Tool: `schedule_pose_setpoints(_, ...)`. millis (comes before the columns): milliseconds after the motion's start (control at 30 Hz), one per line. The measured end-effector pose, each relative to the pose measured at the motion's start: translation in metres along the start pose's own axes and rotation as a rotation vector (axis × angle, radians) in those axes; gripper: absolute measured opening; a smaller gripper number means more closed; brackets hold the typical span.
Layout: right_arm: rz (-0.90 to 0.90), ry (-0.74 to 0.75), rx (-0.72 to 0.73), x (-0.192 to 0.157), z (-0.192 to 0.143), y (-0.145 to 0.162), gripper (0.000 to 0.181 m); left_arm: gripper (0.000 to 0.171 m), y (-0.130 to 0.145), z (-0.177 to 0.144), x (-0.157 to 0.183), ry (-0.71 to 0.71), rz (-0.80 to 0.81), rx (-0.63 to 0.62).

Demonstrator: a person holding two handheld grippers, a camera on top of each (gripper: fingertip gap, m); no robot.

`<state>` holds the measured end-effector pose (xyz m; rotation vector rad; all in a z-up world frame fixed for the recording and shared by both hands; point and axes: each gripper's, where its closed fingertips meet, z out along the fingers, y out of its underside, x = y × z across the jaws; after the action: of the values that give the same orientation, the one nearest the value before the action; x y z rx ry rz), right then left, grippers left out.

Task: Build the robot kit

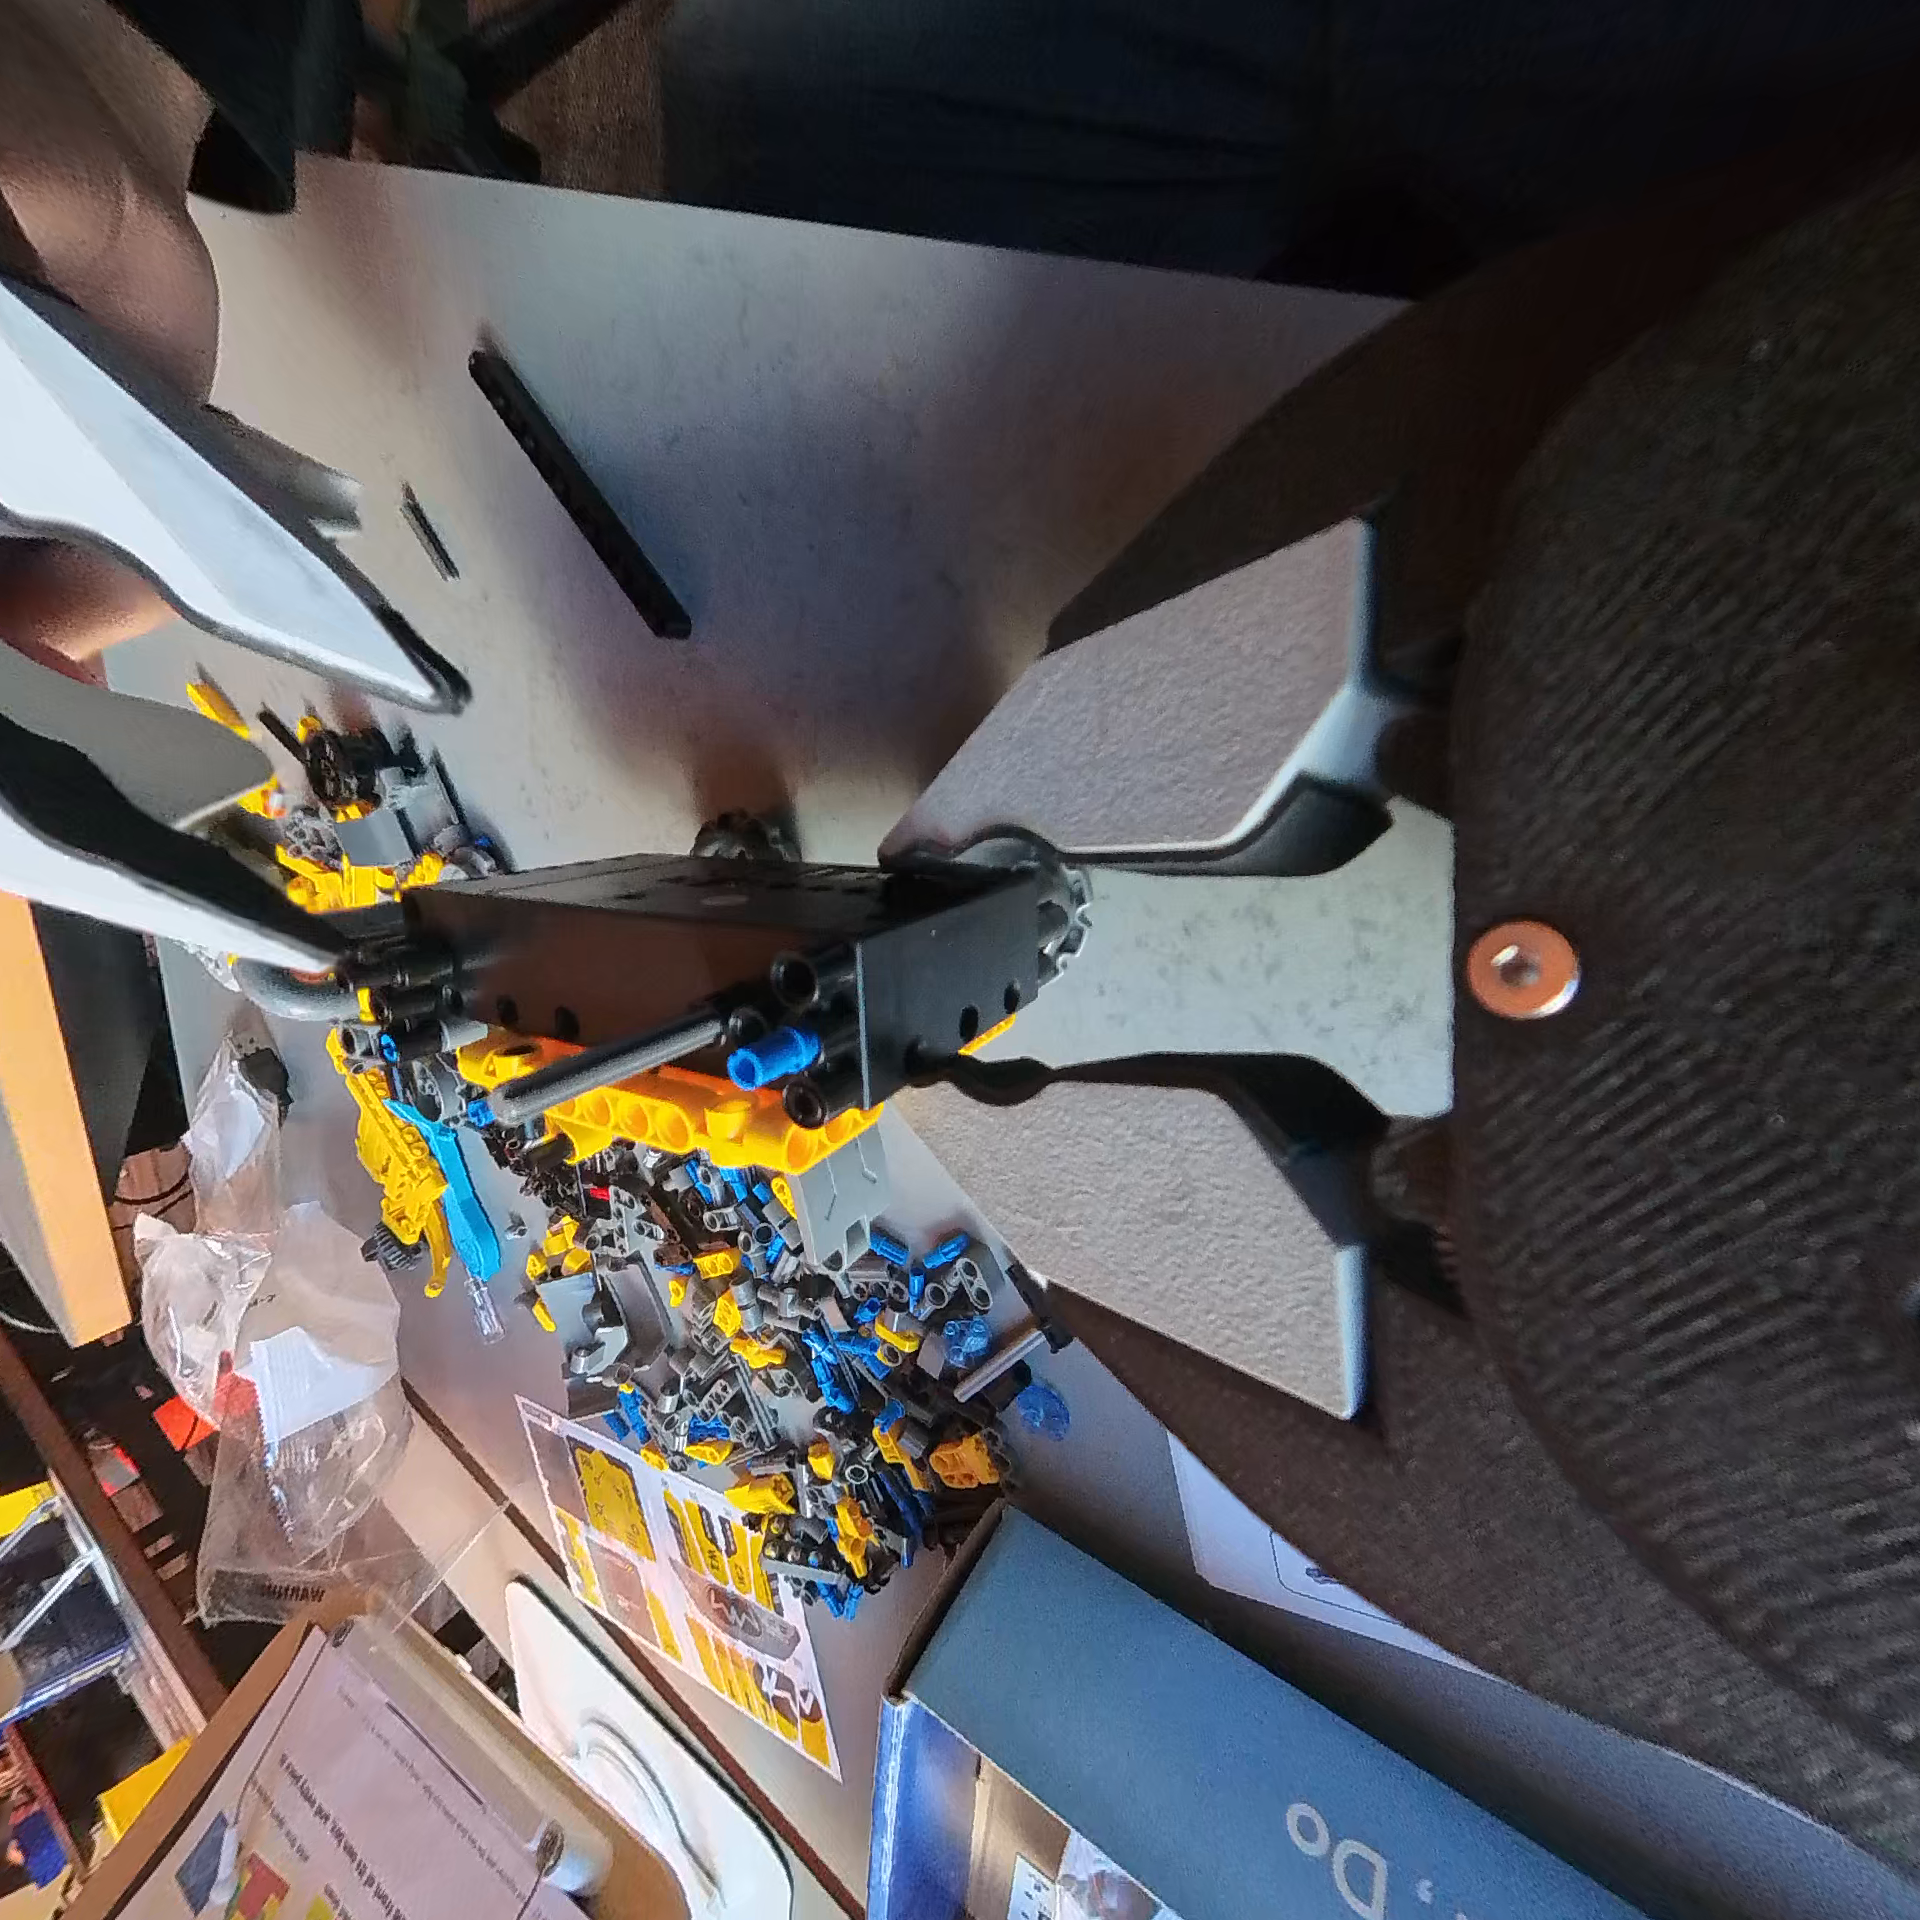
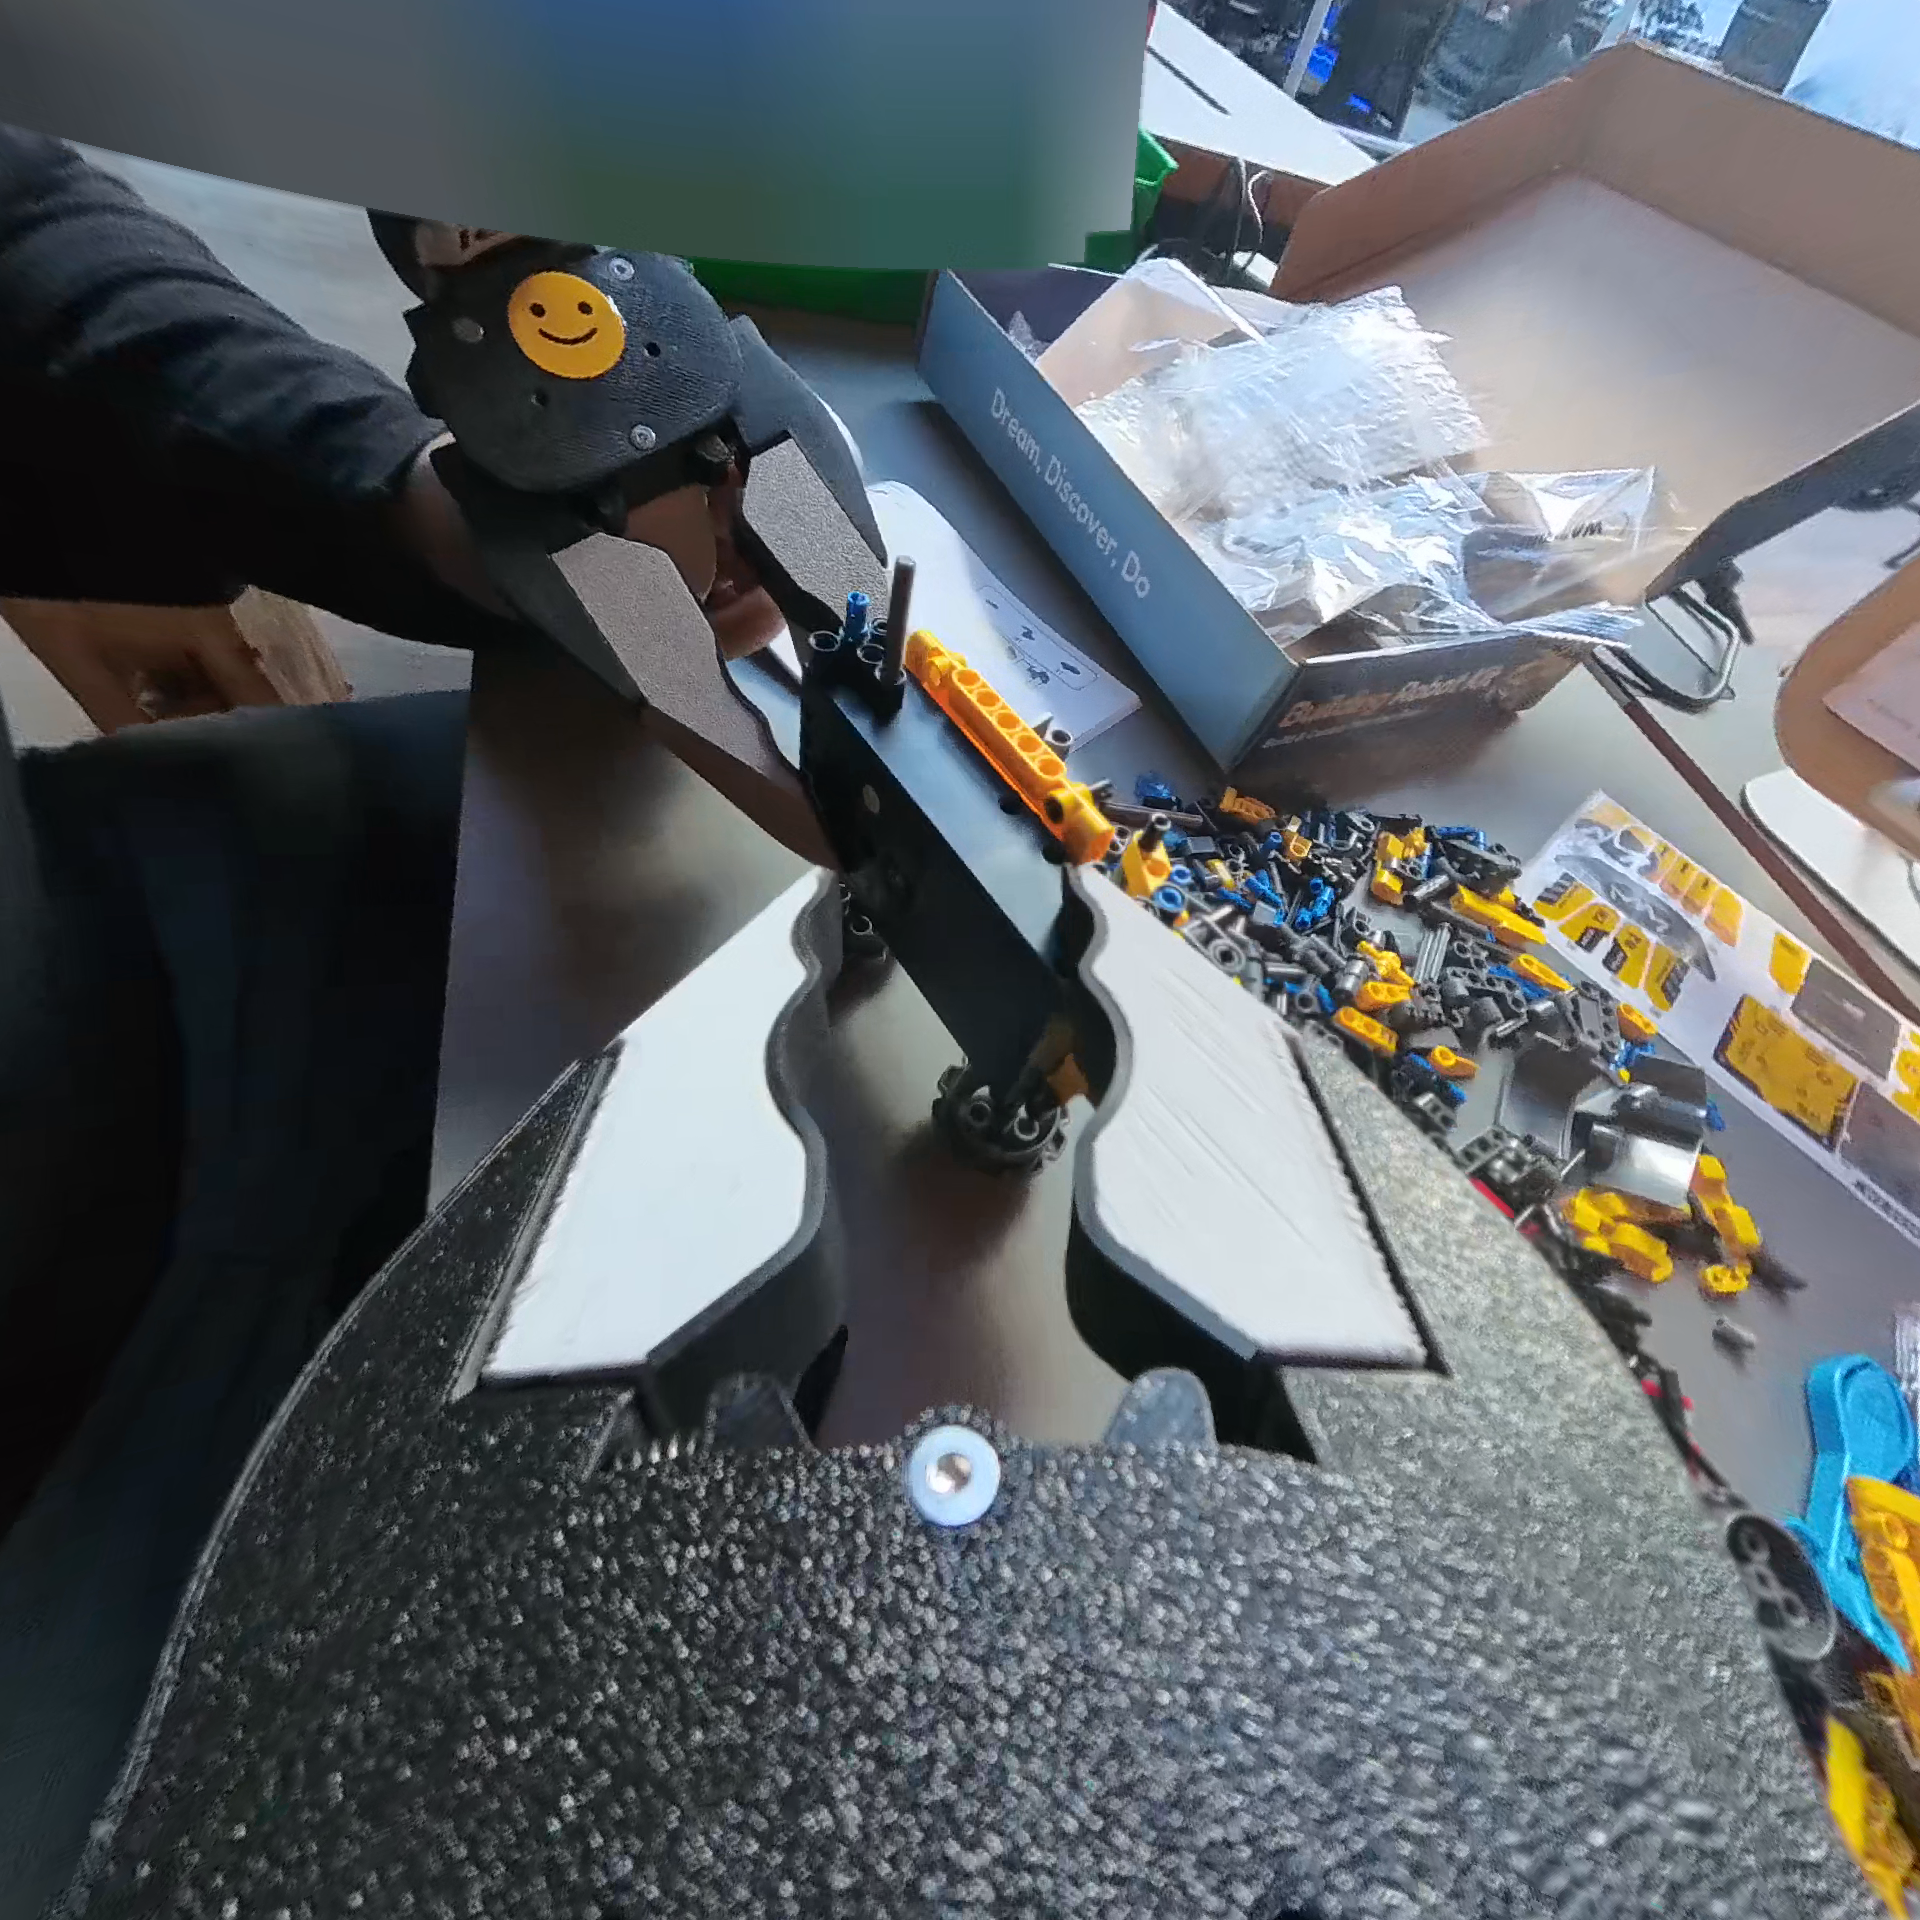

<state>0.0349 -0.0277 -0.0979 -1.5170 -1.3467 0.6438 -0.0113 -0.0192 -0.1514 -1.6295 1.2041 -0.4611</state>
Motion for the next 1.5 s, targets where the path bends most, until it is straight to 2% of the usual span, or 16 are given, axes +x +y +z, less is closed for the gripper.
schedule_pose_setpoints(367, 0.018, 0.022, 0.006, -0.006, -0.005, -0.003, 0.044, 0.03, 0.0, 0.0, 0.0, 0.032, -0.037, 0.004)
schedule_pose_setpoints(700, 0.038, 0.217, -0.031, 0.008, -0.003, 0.012, 0.038, 0.029, 0.0, 0.004, -0.008, 0.108, -0.17, 0.006)
schedule_pose_setpoints(833, 0.1, 0.184, 0.019, -0.001, -0.004, 0.014, 0.036, 0.029, 0.0, 0.004, -0.008, 0.118, -0.179, 0.008)
schedule_pose_setpoints(1067, 0.121, 0.168, -0.093, -0.02, -0.028, 0.039, 0.037, 0.03, -0.001, 0.004, -0.002, 0.027, -0.015, 0.005)
schedule_pose_setpoints(1300, 0.313, 0.273, -0.152, -0.021, -0.071, 0.1, 0.034, 0.03, -0.001, 0.005, -0.003, 0.013, -0.013, 0.003)
schedule_pose_setpoints(1433, 0.342, 0.331, -0.106, -0.006, -0.08, 0.095, 0.032, 0.03, 0.0, 0.005, -0.005, 0.034, -0.048, 0.003)
schedule_pose_setpoints(1500, 0.359, 0.293, -0.105, -0.005, -0.072, 0.093, 0.037, 0.03, 0.0, 0.005, -0.005, 0.04, -0.058, 0.003)
